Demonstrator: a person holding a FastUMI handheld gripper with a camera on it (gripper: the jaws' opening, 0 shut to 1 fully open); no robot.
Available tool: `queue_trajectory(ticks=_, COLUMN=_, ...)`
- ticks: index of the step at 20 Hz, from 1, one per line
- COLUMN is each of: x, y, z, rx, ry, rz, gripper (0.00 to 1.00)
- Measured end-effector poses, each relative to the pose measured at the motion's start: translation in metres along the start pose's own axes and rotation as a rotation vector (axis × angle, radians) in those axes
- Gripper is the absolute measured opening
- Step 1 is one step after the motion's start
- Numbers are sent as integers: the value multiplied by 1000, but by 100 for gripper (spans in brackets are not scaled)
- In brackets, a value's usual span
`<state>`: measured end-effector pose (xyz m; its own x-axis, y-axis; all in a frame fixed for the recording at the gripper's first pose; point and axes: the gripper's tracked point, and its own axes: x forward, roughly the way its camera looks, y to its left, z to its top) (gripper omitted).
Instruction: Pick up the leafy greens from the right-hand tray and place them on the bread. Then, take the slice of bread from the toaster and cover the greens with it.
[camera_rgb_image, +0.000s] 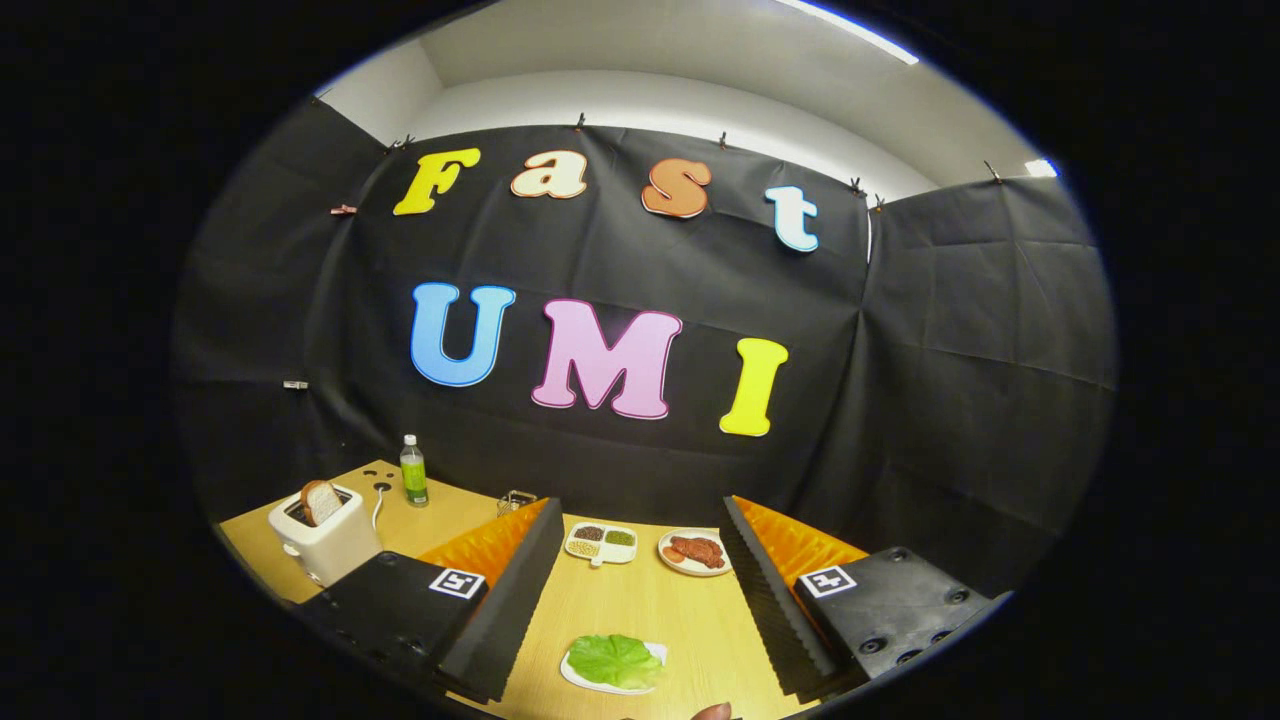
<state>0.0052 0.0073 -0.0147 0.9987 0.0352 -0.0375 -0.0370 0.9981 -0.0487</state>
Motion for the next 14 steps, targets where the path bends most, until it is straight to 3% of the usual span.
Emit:
queue_trajectory(ticks=9, x=12, y=10, z=-9, rx=-21, ry=14, rz=51, gripper=98)
queue_trajectory(ticks=14, x=27, y=26, z=-77, rx=-73, ry=177, rz=173, gripper=97)
